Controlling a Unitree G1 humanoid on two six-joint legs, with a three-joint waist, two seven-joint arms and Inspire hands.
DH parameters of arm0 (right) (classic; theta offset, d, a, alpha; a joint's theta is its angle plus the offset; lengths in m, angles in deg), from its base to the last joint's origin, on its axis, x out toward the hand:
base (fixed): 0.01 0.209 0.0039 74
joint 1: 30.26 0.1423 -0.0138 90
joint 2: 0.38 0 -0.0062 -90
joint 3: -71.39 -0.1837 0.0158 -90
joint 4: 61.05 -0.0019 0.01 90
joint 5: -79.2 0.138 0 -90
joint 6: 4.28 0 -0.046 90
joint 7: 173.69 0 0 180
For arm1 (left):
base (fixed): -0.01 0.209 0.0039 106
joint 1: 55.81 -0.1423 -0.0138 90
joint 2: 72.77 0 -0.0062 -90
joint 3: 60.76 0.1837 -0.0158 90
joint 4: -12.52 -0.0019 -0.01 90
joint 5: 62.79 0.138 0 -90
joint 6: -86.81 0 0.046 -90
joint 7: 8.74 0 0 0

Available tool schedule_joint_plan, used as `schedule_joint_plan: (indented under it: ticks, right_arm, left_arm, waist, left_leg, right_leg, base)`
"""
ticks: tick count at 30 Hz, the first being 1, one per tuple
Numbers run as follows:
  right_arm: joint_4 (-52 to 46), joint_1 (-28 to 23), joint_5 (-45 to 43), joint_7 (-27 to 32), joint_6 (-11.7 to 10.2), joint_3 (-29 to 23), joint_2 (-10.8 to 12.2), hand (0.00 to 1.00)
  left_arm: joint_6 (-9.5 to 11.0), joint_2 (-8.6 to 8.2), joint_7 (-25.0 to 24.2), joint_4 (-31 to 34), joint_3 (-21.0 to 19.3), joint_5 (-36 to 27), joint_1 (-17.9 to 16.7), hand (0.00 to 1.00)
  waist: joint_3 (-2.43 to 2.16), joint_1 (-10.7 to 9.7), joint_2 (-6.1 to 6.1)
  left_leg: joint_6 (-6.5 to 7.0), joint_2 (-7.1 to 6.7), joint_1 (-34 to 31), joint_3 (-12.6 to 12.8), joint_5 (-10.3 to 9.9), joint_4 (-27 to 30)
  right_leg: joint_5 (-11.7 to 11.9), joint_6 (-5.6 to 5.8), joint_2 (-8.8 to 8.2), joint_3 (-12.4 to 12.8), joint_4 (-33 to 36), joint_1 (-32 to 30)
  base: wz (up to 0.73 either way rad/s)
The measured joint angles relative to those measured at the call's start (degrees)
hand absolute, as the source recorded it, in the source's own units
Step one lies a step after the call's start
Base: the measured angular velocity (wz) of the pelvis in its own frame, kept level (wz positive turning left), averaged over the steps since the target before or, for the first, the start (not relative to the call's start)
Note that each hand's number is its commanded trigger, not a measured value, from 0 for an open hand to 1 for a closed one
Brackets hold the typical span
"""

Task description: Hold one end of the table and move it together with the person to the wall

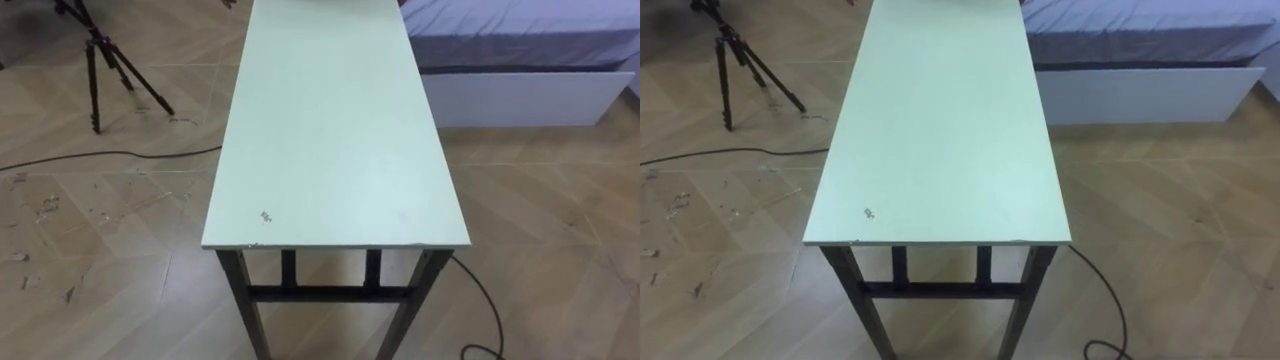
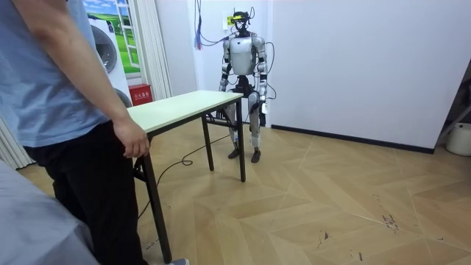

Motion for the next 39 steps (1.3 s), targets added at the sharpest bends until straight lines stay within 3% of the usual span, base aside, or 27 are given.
schedule_joint_plan:
  ticks: [4, 11, 15, 19, 25, 28, 30, 33, 39]
  right_arm:
    - [-0.1, -0.1, 0.7, -0.6, 1.1, -0.5, 0.0, 0.00]
    - [-0.5, 0.3, 0.0, -3.7, 2.8, -1.3, -0.8, 0.00]
    - [-6.6, -0.1, 2.7, -4.3, 4.4, -1.5, -1.9, 0.00]
    - [-16.9, -2.0, 2.1, -6.3, 4.8, -1.8, -2.6, 0.00]
    - [-32.1, -7.1, 6.8, -11.3, 6.8, -1.2, -2.7, 0.00]
    - [-35.2, -9.5, 9.9, -11.8, 7.4, 0.6, -3.0, 0.00]
    - [-38.8, -11.7, 14.3, -11.8, 8.6, 3.4, -3.3, 0.00]
    - [-45.1, -13.6, 20.1, -11.6, 9.6, 6.4, -3.5, 0.00]
    - [-52.9, -13.7, 29.2, -11.6, 9.7, 10.9, -3.2, 0.00]
  left_arm:
    - [-0.6, 0.28, -2.0, 0.0, -0.3, -4.8, -0.6, 0.00]
    - [-3.5, 1.20, -9.5, -0.5, -0.2, -14.7, -0.7, 0.00]
    - [-4.7, 2.18, -13.9, -0.3, 2.0, -23.8, -0.6, 0.00]
    - [-5.6, 2.95, -17.2, 2.9, 1.9, -27.5, -0.7, 0.00]
    - [-8.8, 3.80, -22.0, 16.1, 4.9, -37.7, -4.1, 0.00]
    - [-9.7, 4.03, -22.1, 20.1, 7.1, -43.0, -5.5, 0.00]
    - [-10.3, 4.64, -22.1, 26.0, 10.9, -50.4, -7.5, 0.00]
    - [-10.3, 5.03, -22.0, 33.9, 15.0, -56.4, -9.0, 0.00]
    - [-10.4, 4.95, -22.0, 41.8, 18.7, -59.2, -8.5, 0.00]
  waist:
    - [-0.03, 0.2, -0.21]
    - [-0.08, 0.2, -0.10]
    - [-0.06, 0.0, 0.32]
    - [0.01, -0.2, 0.47]
    - [-0.13, 0.0, 1.61]
    - [-0.29, 0.1, 1.86]
    - [-0.28, 0.1, 2.04]
    - [-0.18, 0.0, 1.99]
    - [0.13, -0.2, 1.58]
  left_leg:
    - [0.00, 0.06, 0.0, 0.2, 0.0, 0.0]
    - [0.05, 0.13, -0.3, 0.4, -0.1, 0.1]
    - [0.04, 0.16, -1.1, 0.4, -0.1, 0.4]
    - [0.05, 0.21, -1.6, 0.5, -0.1, 0.8]
    - [0.04, 0.71, -2.0, 0.5, -0.4, 1.4]
    - [0.01, 0.62, -2.0, 0.5, -0.4, 1.4]
    - [0.01, 0.51, -2.0, 0.5, -0.4, 1.4]
    - [0.01, 0.70, -2.1, 0.4, -0.4, 1.5]
    - [0.02, 0.63, -2.2, 0.6, -0.4, 1.2]
  right_leg:
    - [0.0, 0.00, 0.03, 0.2, 0.0, -0.1]
    - [0.0, -0.01, 0.04, 0.0, 0.2, -0.4]
    - [0.1, -0.13, 0.01, 0.1, 0.7, -1.4]
    - [0.1, -0.13, -0.06, 0.2, 1.1, -1.8]
    - [0.1, -0.13, -0.02, -0.1, 1.2, -1.9]
    - [0.1, -0.12, 0.02, -0.1, 1.2, -1.9]
    - [0.1, -0.12, 0.05, 0.0, 1.2, -2.0]
    - [0.1, -0.12, -0.04, 0.1, 1.5, -2.2]
    - [0.1, -0.13, 0.02, 0.4, 2.1, -2.9]
  base:
    - [-0.01]
    - [0.00]
    - [-0.01]
    - [0.01]
    - [0.02]
    - [0.00]
    - [0.00]
    - [-0.01]
    - [-0.03]
